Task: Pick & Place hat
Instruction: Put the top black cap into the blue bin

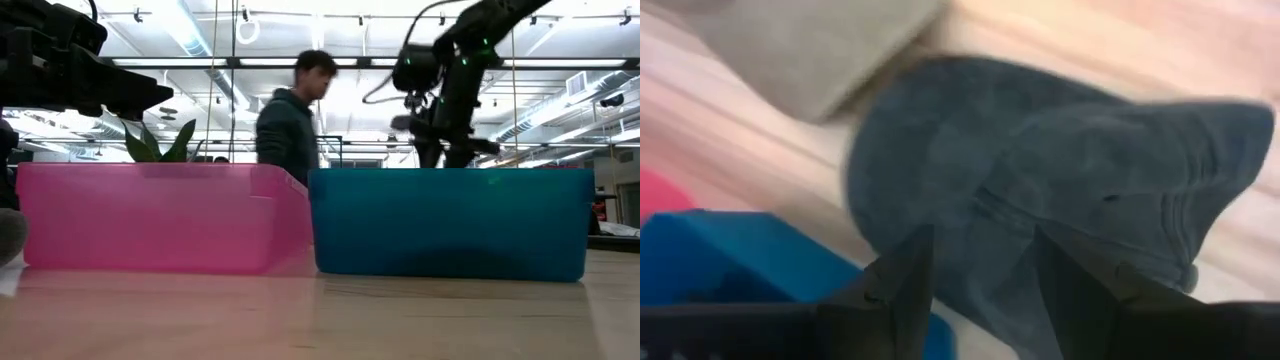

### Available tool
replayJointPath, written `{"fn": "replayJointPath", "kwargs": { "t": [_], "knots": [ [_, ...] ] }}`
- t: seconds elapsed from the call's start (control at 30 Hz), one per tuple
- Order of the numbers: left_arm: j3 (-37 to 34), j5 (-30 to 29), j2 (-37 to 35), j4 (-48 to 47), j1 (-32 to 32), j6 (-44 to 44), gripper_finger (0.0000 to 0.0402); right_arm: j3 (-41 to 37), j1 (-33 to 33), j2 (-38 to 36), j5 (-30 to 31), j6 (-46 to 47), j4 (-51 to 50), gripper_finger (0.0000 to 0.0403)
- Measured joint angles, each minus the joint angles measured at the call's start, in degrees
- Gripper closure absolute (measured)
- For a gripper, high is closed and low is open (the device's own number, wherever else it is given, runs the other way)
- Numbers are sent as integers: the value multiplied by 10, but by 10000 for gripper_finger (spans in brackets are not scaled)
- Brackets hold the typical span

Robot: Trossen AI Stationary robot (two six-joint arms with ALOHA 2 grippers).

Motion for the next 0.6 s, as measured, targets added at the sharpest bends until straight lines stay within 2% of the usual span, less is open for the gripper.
{"fn": "replayJointPath", "kwargs": {
  "t": [0.17,0.6],
  "knots": [
    [0,0,0,0,0,0,209,-46,-11,0,-40,9,46,229],
    [0,0,0,0,0,0,209,-91,-11,25,-47,17,130,229]
  ]
}}
